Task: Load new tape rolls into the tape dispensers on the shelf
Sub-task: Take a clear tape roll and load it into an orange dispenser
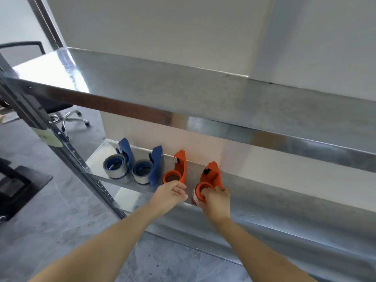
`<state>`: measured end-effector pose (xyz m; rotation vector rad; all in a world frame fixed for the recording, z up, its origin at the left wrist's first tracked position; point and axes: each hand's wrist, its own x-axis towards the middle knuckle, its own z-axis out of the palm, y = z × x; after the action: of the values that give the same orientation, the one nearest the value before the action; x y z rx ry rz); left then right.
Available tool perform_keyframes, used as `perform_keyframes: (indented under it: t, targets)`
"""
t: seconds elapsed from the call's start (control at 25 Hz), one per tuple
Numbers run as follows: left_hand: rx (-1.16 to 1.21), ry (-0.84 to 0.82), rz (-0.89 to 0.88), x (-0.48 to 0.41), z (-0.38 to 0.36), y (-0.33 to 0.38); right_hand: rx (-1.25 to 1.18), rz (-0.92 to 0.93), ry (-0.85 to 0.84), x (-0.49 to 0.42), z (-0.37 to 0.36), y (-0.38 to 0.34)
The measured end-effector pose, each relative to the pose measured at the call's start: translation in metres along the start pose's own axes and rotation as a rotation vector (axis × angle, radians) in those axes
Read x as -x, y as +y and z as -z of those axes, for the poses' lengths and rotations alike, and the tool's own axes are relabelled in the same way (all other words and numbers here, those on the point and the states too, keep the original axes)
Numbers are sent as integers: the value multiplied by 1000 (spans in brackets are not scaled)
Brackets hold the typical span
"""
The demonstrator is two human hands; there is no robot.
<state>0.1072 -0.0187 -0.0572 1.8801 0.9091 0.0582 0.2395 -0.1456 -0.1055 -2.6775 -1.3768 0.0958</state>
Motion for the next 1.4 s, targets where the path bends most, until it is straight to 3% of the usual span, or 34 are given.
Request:
perform_keyframes:
  t: [0.08, 0.2, 0.32, 0.56, 0.92, 1.2, 1.4]
  targets:
    - [-28, -35, -6, -9, -6, 5, -301, -110, 39, 8, 2, 16]
    - [-115, -88, -21, -22, -21, 19, -955, -275, 8, 19, 11, 24]
    - [-243, -116, -43, -35, -37, 34, -1173, -345, 17, 26, 13, 29]
    - [-360, -53, -29, -51, -51, 30, -1131, -405, 29, 34, 14, 39]
    - [-276, -18, -45, -53, -43, 16, -1070, -569, 88, 47, 18, 74]
    - [-336, -76, -229, -72, -33, 71, -886, -628, 147, 65, 53, 86]
    - [-350, -227, -408, -67, -92, 135, -767, -736, 281, 119, 94, 121]
